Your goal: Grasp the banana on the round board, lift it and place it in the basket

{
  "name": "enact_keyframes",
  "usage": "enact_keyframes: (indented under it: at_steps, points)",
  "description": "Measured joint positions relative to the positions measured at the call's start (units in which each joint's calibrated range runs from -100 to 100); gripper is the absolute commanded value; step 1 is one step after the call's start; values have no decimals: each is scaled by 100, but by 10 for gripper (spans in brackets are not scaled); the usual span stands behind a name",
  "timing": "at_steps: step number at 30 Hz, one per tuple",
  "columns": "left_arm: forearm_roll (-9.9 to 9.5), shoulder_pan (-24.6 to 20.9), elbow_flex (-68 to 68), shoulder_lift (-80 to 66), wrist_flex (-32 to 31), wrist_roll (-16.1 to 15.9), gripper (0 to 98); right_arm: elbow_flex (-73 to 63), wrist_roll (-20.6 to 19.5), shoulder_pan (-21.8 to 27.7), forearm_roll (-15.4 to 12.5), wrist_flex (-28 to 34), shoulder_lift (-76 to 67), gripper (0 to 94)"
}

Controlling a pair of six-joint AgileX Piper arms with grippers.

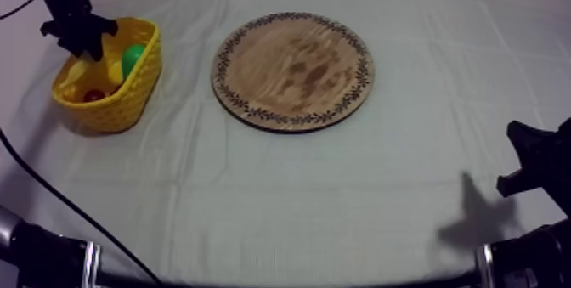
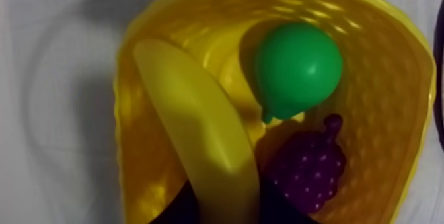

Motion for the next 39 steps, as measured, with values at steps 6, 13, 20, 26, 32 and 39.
enact_keyframes:
  at_steps: [6, 13, 20, 26, 32, 39]
  points:
    - [19, 93, 120, -163, 49, -22, 417, 0, 0, 0, 0, 0, 0, 3]
    - [49, 114, 169, -316, 92, 21, 683, 0, 0, 0, 0, 0, 0, 3]
    - [93, 132, 159, -404, 100, -22, 709, 0, 0, 0, 0, 0, 0, 3]
    - [112, 156, 147, -555, 79, -89, 563, 0, 0, 0, 0, 0, 0, 3]
    - [80, 172, 180, -955, -364, -135, 284, 0, 0, 0, 0, 0, 0, 3]
    - [105, 181, 499, -1772, -971, -215, 142, 0, 0, 0, 0, 0, 0, 3]
